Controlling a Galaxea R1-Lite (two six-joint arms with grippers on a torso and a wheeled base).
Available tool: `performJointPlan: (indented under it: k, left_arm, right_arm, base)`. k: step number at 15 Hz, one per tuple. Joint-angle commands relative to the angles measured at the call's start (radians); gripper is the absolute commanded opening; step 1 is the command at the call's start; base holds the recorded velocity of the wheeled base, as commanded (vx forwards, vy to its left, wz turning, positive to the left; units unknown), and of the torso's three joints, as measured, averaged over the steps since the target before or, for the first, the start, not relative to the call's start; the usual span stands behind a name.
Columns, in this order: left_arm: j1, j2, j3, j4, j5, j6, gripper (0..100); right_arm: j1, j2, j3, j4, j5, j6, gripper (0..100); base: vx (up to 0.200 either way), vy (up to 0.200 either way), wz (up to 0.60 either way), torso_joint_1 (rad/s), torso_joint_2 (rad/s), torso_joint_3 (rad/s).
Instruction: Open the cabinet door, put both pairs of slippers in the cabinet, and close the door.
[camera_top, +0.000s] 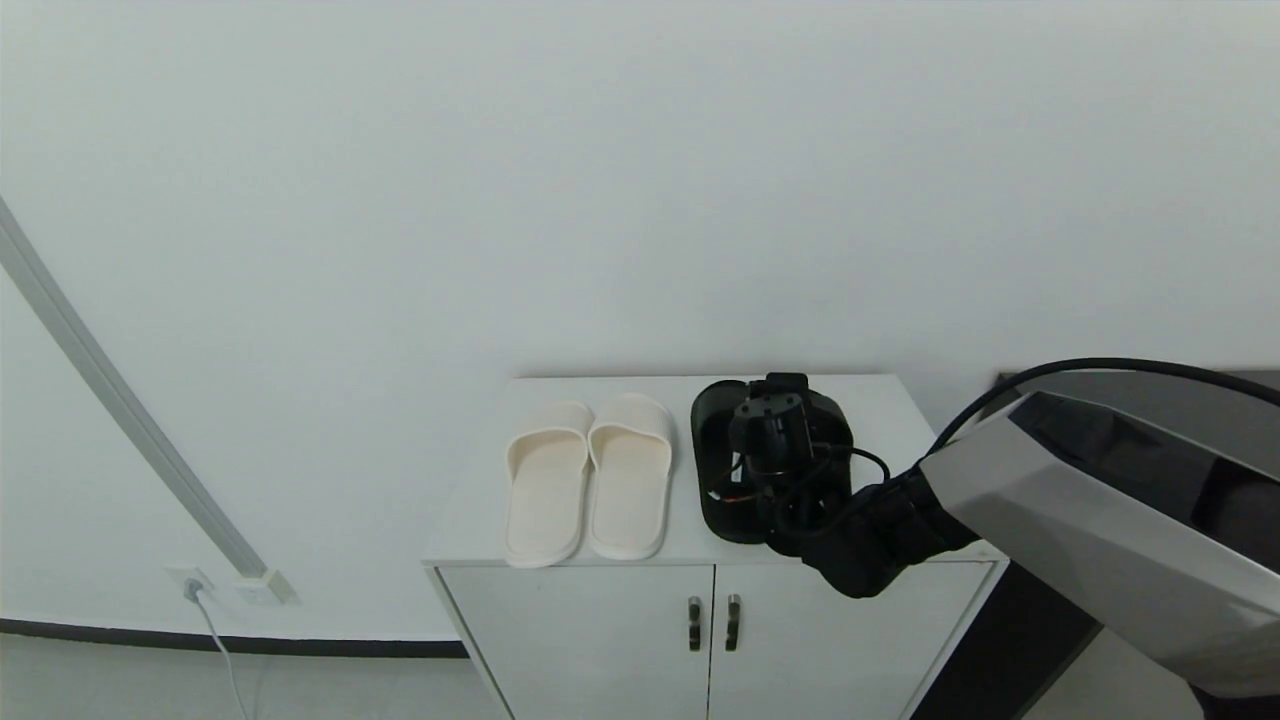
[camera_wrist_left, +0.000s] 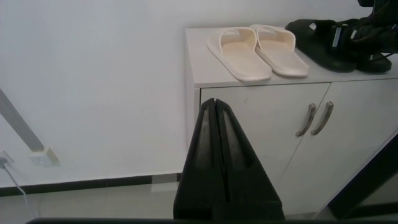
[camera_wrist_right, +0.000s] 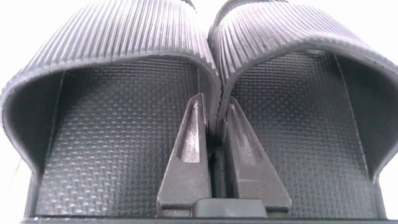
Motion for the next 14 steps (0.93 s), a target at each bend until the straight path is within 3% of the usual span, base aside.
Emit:
performJointPlan:
  k: [1,4,7,11,14]
  left_arm:
    - [0.000,0.000,0.000,0.000,0.001,-0.001,0]
    - [0.000,0.000,0.000,0.000,0.001,0.001,0]
    - [0.000,0.000,0.000,0.000,0.001,0.001,0]
    - [0.000,0.000,0.000,0.000,-0.001,0.002,0]
    - [0.000,0.000,0.002,0.000,-0.001,0.002,0]
  right_arm:
    - [-0.001,-0.055,0.036,-0.002,0.000,-0.006,0]
    - [-0.004,-0.173,0.145,-0.007,0.037,-0.022,0]
    - [-0.002,-0.333,0.292,-0.008,0.152,-0.054,0]
    - [0.005,-0.532,0.593,-0.172,0.445,-0.160,0]
    - [0.007,-0.686,0.766,-0.191,0.658,-0.172,0]
  base:
    - [0.000,0.000,0.00,0.000,0.00,0.000]
    - [0.000,0.000,0.00,0.000,0.00,0.000]
    - [0.000,0.000,0.00,0.000,0.00,0.000]
    - [0.000,0.000,0.00,0.000,0.00,0.000]
    - [0.000,0.000,0.00,0.000,0.00,0.000]
